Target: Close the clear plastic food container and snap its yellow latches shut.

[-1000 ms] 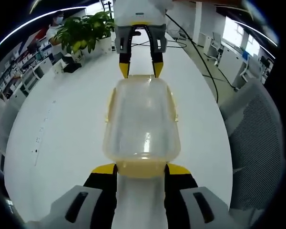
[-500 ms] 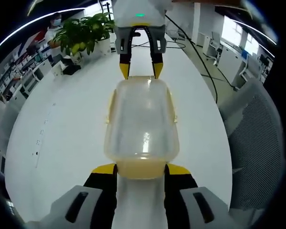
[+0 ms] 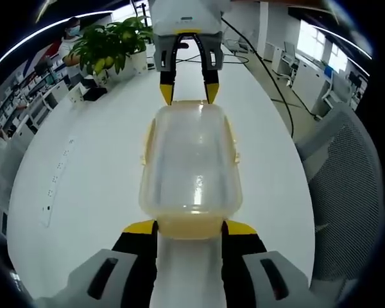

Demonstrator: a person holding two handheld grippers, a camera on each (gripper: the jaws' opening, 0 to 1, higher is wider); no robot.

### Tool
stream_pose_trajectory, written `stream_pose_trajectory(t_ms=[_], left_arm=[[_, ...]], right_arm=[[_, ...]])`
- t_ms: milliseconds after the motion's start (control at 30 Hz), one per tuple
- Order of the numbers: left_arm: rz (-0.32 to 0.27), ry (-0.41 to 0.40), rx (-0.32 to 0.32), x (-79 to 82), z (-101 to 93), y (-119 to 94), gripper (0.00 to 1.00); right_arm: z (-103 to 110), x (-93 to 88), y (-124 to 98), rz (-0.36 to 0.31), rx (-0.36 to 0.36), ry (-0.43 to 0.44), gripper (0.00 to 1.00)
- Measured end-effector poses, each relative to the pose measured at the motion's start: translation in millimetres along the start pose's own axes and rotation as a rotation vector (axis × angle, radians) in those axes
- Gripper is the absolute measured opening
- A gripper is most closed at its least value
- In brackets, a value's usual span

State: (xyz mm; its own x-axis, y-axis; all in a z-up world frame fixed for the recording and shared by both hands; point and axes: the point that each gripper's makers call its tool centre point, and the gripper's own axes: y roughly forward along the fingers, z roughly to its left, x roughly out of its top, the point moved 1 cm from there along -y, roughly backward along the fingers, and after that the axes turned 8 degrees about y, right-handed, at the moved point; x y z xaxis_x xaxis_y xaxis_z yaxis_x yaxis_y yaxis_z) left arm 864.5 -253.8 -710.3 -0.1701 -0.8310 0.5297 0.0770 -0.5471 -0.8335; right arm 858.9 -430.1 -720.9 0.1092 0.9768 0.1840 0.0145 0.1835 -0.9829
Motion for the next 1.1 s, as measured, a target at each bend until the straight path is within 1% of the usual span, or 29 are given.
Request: stream_pose_trajectory(t_ms=[133, 233, 467, 533, 667, 767, 867, 967, 1100], left_arm=[[-0.007, -0.005, -0.003, 0.8, -0.5, -1.4, 0.34], [-0.016, -0.018, -0.003, 2.2, -0.9, -3.7, 0.36], [-0.014, -0.031, 0.011, 2.2, 0.4, -9.9, 0.37], [-0.01, -0.045, 0.021, 1.6, 1.3, -12.9, 0.37], [-0.013, -0.083, 0.05, 1.8, 4.5, -19.6, 0.36], [-0.009, -0.13, 0.079, 1.2, 8.4, -24.1, 0.36], [-0.006, -0.182, 0.117, 1.2, 12.5, -28.7, 0.36], [-0.006, -0.206, 0.138, 1.2, 14.1, -30.9, 0.36], [-0.01, -0.272, 0.185, 1.4, 17.4, -33.5, 0.35]], right_arm=[[-0.2, 0.6, -0.8, -0.007, -0.006, 0.011, 0.37], [0.1, 3.1, -3.2, -0.032, -0.012, 0.039, 0.37], [0.5, 2.7, -10.7, -0.044, -0.035, 0.067, 0.37], [-1.1, 2.9, -13.8, -0.055, -0.05, 0.088, 0.37], [-0.5, 3.8, -20.7, -0.082, -0.07, 0.135, 0.37], [-0.8, 5.8, -23.8, -0.117, -0.077, 0.215, 0.37], [-0.4, 7.4, -28.8, -0.143, -0.087, 0.265, 0.36], [-0.6, 9.0, -31.1, -0.17, -0.096, 0.321, 0.34], [0.2, 13.8, -34.7, -0.215, -0.11, 0.39, 0.32]])
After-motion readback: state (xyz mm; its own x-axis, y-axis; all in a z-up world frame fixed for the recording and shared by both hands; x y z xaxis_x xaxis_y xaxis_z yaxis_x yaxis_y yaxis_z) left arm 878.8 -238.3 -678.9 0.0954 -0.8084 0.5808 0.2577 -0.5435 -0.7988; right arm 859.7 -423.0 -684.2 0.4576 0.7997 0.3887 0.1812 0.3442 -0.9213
